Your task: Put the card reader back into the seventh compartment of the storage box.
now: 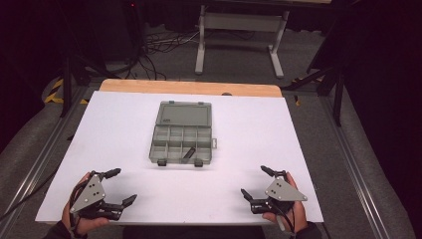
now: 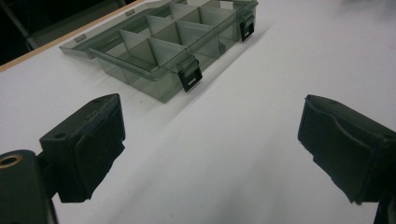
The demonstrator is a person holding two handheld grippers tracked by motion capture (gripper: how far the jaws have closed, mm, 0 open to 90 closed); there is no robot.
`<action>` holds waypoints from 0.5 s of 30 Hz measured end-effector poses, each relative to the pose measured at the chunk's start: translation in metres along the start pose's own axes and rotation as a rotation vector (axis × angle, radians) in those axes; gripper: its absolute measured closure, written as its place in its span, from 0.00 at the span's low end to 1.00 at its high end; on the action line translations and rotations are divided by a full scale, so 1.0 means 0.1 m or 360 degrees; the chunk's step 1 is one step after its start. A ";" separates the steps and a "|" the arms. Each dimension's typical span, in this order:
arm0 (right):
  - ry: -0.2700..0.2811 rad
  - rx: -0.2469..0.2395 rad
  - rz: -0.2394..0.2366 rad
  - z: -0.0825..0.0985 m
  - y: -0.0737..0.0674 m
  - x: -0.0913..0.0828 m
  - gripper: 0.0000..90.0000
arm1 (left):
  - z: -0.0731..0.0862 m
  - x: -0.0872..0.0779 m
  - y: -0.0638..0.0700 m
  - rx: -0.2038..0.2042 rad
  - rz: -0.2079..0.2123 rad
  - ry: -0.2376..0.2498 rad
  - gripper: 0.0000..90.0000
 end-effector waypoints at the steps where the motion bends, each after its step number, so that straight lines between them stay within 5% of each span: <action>1: 0.0002 0.0002 -0.0001 0.00 0.00 0.00 0.08 | 0.00 0.00 0.00 0.0001 -0.0001 0.0002 0.09; 15: 0.0004 0.0015 -0.0001 -0.01 0.01 0.00 0.08 | 0.00 0.02 -0.01 -0.0013 -0.0005 -0.0007 0.09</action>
Point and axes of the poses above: each handheld gripper's, and its own axes: x roughly forward along the jaws, z roughly out of its underside, y roughly to its right, the point moved 5 cm from there along x, roughly forward along the jaws, and after that the axes turned 15 degrees about x, right-handed, at the moved point
